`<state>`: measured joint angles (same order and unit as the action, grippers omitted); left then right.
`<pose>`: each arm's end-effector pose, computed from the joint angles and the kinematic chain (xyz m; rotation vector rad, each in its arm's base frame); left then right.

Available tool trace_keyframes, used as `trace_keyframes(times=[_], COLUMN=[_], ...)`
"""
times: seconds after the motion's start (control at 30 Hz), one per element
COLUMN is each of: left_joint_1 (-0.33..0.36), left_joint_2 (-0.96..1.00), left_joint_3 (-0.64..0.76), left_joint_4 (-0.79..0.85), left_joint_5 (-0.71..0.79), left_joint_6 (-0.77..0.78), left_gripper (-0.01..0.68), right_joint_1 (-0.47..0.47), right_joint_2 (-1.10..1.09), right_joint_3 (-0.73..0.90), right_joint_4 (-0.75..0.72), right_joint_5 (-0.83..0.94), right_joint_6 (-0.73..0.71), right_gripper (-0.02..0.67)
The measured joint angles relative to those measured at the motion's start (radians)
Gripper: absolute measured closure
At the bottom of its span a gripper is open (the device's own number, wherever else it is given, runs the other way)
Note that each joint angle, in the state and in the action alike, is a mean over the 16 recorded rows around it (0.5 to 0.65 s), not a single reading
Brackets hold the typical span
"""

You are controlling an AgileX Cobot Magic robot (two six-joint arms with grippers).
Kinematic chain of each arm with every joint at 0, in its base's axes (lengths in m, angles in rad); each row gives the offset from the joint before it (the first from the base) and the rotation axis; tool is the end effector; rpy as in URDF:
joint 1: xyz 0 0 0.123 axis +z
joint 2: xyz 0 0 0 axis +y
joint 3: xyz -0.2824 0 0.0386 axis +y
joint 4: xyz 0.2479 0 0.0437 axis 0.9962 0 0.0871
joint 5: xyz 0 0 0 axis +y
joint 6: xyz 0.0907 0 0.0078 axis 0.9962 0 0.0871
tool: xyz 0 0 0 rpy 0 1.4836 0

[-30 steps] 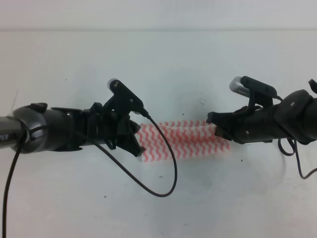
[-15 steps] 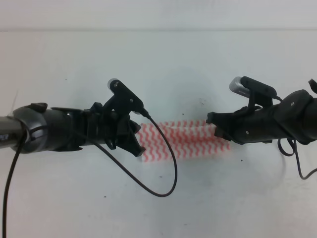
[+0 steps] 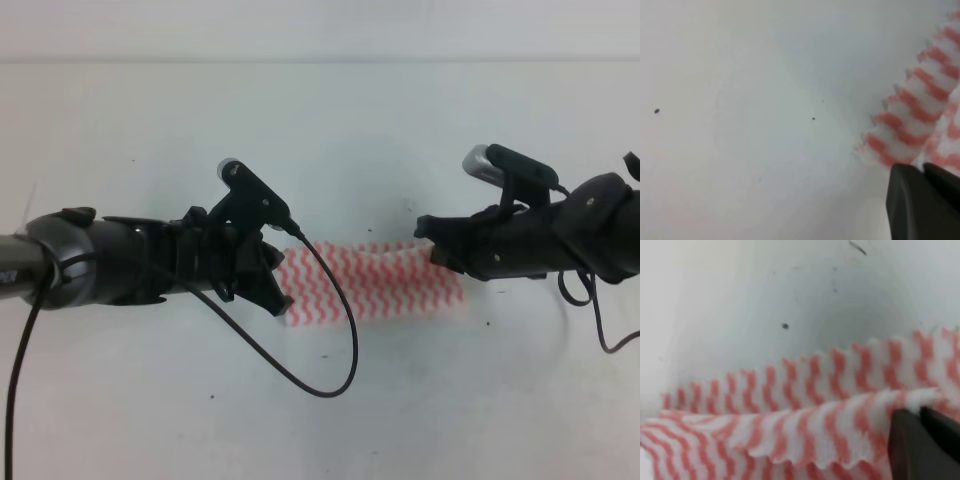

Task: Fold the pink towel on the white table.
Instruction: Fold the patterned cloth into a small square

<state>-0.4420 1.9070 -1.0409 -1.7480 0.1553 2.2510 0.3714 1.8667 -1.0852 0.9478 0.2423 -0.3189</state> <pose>0.3459 -0.1791 0.1549 1.1198 2.0271 -0.1476 0.3529 0.1566 0.1719 0.2099 2.4954 0.6717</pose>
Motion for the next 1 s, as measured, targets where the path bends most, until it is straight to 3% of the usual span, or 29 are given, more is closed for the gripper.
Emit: trace_keyframes(times=[1.0], left_joint_1=[0.001], left_joint_2=[-0.011], left_joint_3=[-0.008], left_joint_4=[0.000], left_joint_5=[0.017], left_joint_6=[0.000], left_gripper=[0.673], right_joint_1=[-0.021], right_joint_2=[0.045], right_joint_3=[-0.023], right_joint_4=[-0.003], right_joint_5=[0.007], right_joint_6=[-0.003], right_gripper=[0.651])
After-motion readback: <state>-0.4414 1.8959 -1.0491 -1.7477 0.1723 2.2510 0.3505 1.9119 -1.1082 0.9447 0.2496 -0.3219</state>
